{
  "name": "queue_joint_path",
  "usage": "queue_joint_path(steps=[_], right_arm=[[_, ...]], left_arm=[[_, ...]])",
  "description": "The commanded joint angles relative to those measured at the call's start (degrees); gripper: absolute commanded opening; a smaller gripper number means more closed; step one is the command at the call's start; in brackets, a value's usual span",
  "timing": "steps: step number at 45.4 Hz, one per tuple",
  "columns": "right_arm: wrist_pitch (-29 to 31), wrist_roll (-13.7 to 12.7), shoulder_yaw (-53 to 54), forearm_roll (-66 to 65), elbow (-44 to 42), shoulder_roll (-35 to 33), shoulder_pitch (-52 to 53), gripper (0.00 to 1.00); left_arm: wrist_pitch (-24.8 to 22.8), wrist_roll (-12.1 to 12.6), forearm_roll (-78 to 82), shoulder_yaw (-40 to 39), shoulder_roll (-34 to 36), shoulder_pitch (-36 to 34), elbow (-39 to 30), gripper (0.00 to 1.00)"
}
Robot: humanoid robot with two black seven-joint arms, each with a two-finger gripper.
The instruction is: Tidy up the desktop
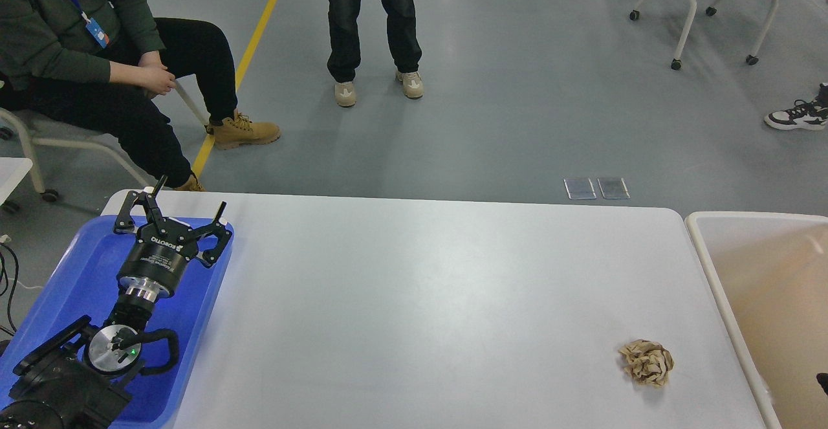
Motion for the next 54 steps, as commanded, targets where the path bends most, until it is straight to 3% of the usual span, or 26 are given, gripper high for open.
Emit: queue_joint_path(steps=[1, 24, 41, 54], right_arm=[[0.14, 1.51, -0.57, -2.92, -0.09, -1.19, 1.13, 1.00], [5.76, 1.51, -2.68, -17.16, 2.72, -6.37, 14.13, 1.00], [5.68, 1.42, -2.76, -22.17, 23.98, -18.41, 19.93, 1.00], [5.85, 1.33, -9.87, -22.62, 32.59, -23.24, 27.58, 1.00]], left_arm=[[0.00, -0.02, 0.00, 0.02, 0.00, -0.01, 0.00, 0.99], [0.00, -0.02, 0.00, 0.11, 0.00, -0.01, 0.00, 0.99], [0.00, -0.02, 0.00, 0.11, 0.00, -0.01, 0.00, 0.99], [0.00, 0.07, 0.00, 0.11, 0.00, -0.01, 0.00, 0.99]])
